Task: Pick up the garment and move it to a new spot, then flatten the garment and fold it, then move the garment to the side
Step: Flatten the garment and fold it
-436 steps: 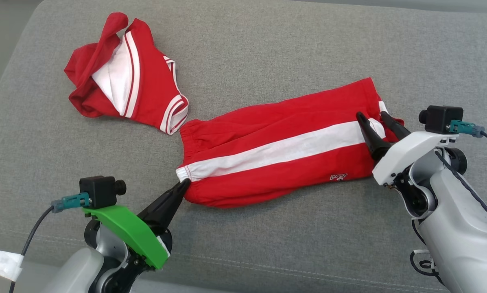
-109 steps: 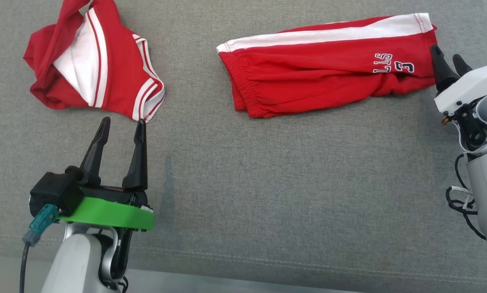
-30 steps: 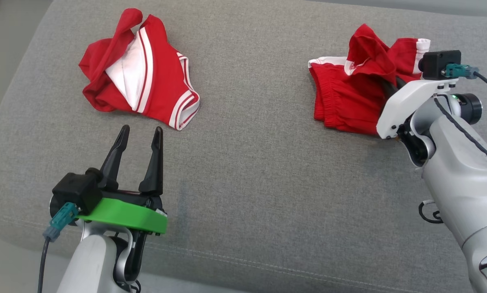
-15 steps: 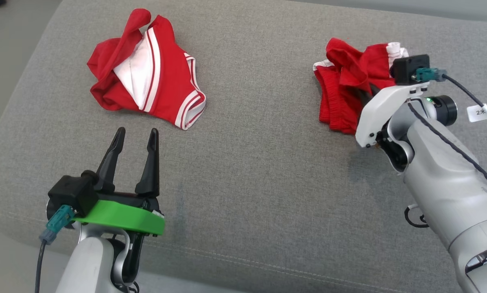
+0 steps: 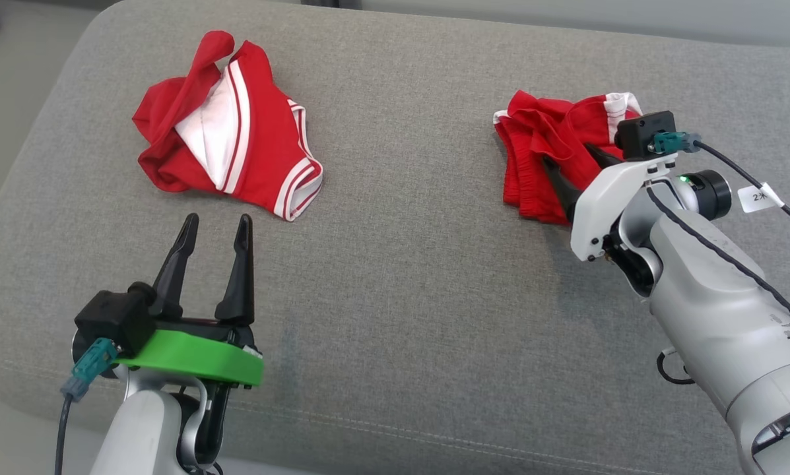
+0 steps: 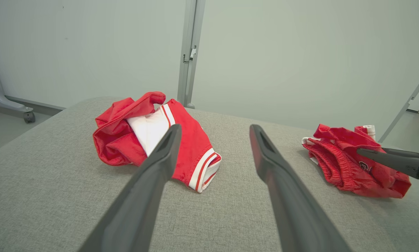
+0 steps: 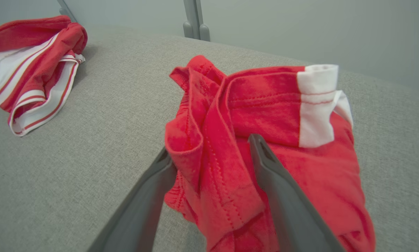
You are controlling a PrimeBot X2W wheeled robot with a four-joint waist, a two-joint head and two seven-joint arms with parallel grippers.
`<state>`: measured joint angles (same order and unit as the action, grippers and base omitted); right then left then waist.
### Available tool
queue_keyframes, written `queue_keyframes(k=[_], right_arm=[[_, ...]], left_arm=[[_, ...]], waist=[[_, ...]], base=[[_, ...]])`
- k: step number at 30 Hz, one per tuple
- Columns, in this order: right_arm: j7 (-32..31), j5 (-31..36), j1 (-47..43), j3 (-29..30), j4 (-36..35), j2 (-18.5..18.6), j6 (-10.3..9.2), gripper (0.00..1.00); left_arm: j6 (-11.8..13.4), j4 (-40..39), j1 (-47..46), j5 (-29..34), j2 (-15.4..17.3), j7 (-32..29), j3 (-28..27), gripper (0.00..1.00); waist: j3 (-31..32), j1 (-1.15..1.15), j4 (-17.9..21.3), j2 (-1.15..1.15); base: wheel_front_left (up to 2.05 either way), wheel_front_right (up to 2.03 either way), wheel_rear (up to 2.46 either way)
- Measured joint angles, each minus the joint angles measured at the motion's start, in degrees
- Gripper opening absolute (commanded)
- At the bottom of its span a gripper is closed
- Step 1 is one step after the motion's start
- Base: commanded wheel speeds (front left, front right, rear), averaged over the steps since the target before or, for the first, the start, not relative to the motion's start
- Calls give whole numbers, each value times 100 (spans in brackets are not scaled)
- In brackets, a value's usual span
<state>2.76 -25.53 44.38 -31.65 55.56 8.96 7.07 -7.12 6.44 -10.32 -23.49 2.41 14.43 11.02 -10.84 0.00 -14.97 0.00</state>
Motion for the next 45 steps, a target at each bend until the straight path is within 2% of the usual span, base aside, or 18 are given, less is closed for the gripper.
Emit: queue_keyframes(k=[11,20,32,36,42,45], right_arm=[[290,-399,-307,-166,-332,-96,0,100],[853,-644,-527,-125,-834,-52,0,100],[1184,-895,-1427,572,-1310,261,-19,100],[1183,-892,-1786,723,-1630,252,-124,100],[1182,-706,-1986,1393,-2849,258,-369,100],[1183,-557,-2226,1503,-3183,242,-416,100]], left_arm=[[0,18,175,25,0,0,-131,100],[0,10,313,53,7,0,-171,100],[0,-20,409,109,47,0,-288,100],[0,-30,526,110,53,0,-344,100],[0,-48,588,207,51,0,-353,100],[0,-47,591,207,52,0,-364,100]], waist=[[236,0,322,0],[387,0,693,0],[631,0,1285,0],[715,0,1430,0],[785,0,1591,0],[780,0,1612,0]], base=[[0,0,0],[0,0,0],[0,0,0],[0,0,0],[0,0,0],[0,0,0]])
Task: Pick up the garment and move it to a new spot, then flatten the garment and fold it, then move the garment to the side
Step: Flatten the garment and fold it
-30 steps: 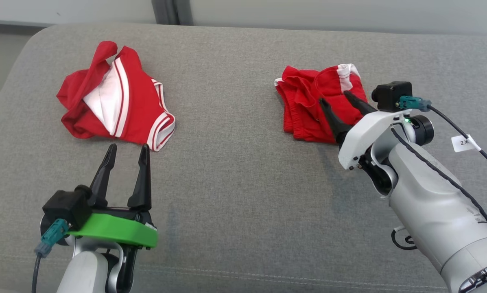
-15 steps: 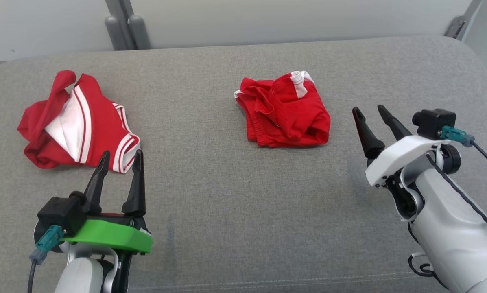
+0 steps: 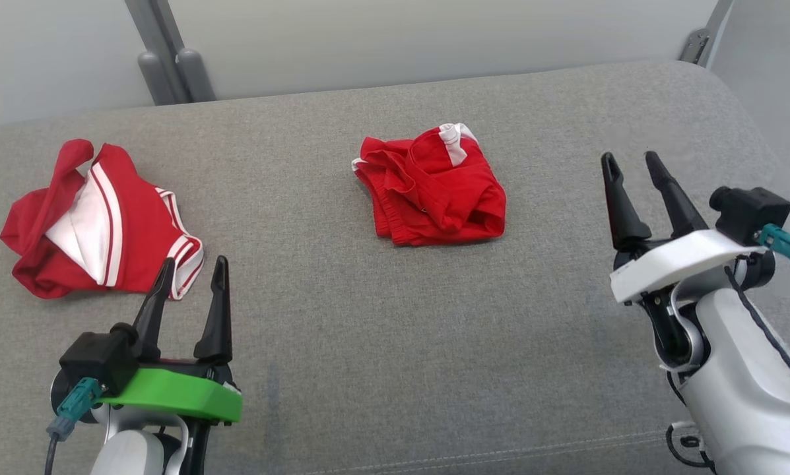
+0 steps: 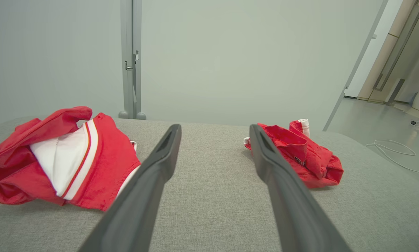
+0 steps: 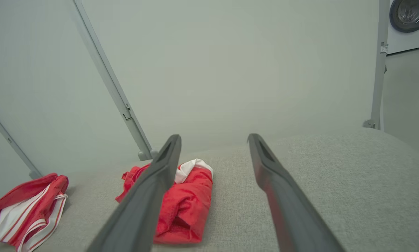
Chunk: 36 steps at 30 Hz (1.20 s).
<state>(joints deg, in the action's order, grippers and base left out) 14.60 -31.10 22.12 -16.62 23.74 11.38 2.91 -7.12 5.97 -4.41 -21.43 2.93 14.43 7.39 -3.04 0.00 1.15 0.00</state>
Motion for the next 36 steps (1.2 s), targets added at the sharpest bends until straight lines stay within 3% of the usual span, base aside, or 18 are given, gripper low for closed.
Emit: queue_keyframes(k=[15,36], right_arm=[[-1,657,-988,208,-1042,-38,-110,100],[0,944,-1589,380,-1564,-202,-91,100]], left_arm=[[0,7,3,49,-4,0,-169,100],[0,32,3,49,-14,0,-143,100]], waist=[[16,0,-71,0],[62,0,-103,0]], base=[[0,0,0],[0,0,0]])
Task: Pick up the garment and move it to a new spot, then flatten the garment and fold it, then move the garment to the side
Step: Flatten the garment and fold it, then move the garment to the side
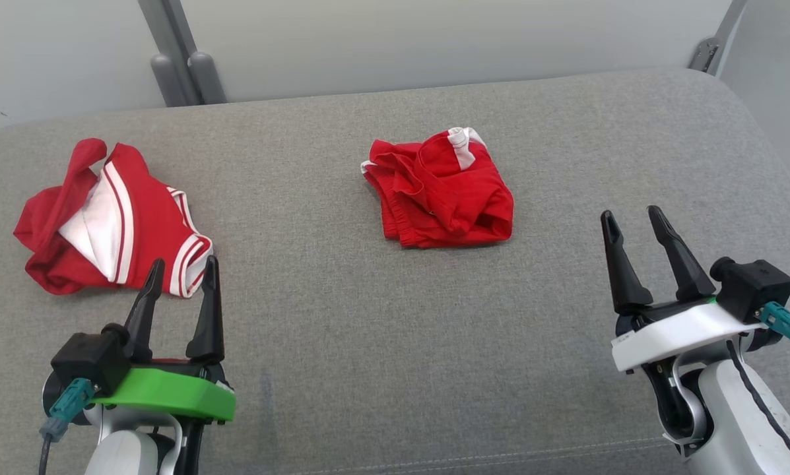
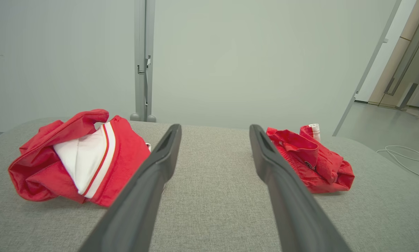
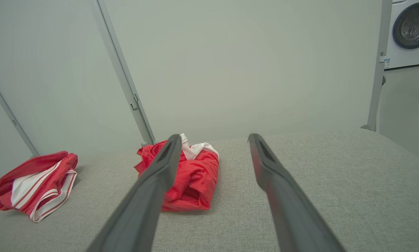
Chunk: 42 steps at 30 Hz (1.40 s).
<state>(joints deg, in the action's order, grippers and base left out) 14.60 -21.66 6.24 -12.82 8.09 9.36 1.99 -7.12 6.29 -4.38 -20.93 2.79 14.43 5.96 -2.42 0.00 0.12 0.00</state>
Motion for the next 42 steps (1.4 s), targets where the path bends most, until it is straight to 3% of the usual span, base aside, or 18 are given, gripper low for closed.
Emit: queue_keyframes(k=[7,19,26,34,42], right_arm=[[0,13,-106,55,-35,-34,11,100],[-62,-223,-48,23,216,-137,192,100],[-533,-1036,426,360,557,-352,222,100],[-1151,-1729,1276,845,1139,-328,218,100],[-1737,-1948,2140,1057,1885,-197,53,100]], left_arm=[[0,14,1,0,-2,0,34,100],[0,-94,-2,-2,-8,0,198,100],[0,-140,-15,-7,-10,0,385,100],[0,-151,-207,-56,-13,0,531,100],[0,-146,-372,-88,-16,0,582,100]], waist=[[-2,0,-8,0],[-193,0,-94,0],[-444,0,-207,0],[-773,0,-508,0],[-1062,0,-869,0]], base=[[0,0,0],[0,0,0],[0,0,0],[0,0,0],[0,0,0]])
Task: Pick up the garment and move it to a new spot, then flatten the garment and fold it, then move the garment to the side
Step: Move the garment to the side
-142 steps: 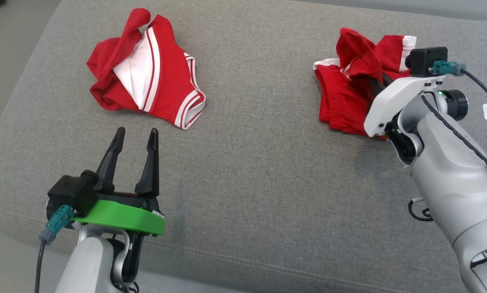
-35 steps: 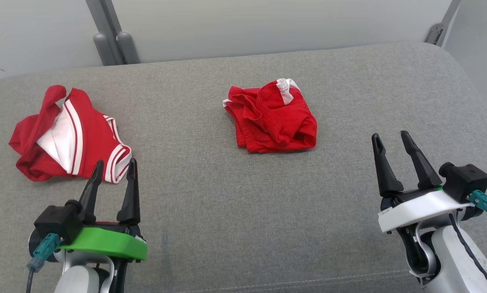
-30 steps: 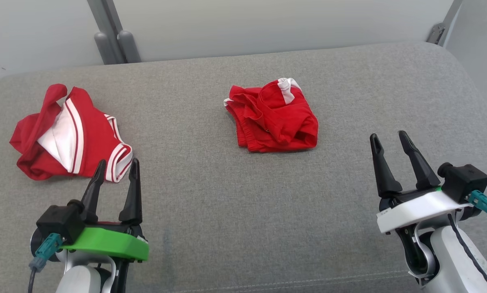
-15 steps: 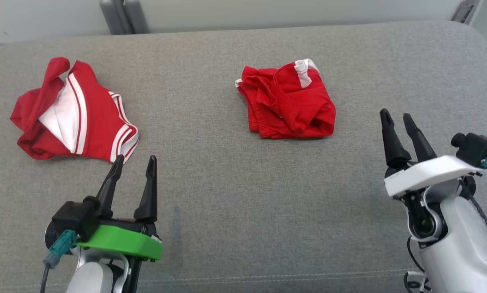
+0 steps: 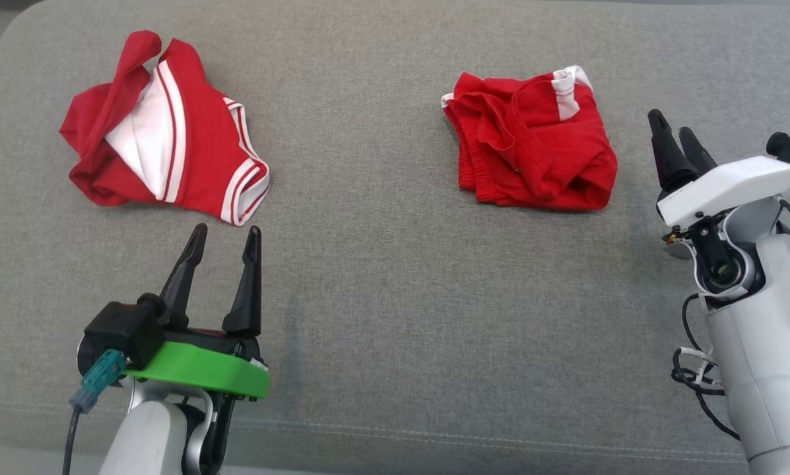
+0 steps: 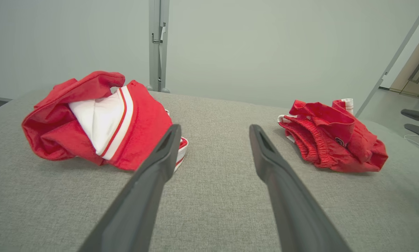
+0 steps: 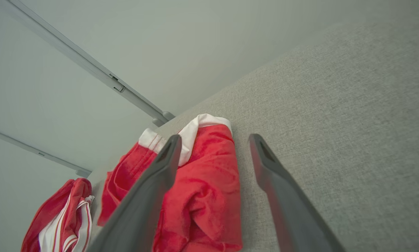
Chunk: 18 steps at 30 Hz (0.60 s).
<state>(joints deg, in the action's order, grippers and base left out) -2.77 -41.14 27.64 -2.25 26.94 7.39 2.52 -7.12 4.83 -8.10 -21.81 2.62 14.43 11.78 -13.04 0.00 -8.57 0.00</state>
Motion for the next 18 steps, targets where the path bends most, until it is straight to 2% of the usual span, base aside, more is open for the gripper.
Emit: queue_keyframes(k=[6,11,18], right_arm=[[-371,-157,357,131,612,74,-163,100],[-620,-183,532,130,1078,118,-170,100],[-844,-237,893,166,1619,168,-333,100]], left_arm=[[0,25,-113,-136,-8,0,-41,100],[0,66,-178,-159,-14,0,-44,100],[0,93,-188,-171,-25,0,-77,100]], waist=[[-177,0,-292,0],[-266,0,-520,0],[-310,0,-733,0]], base=[[0,0,0],[0,0,0],[0,0,0]])
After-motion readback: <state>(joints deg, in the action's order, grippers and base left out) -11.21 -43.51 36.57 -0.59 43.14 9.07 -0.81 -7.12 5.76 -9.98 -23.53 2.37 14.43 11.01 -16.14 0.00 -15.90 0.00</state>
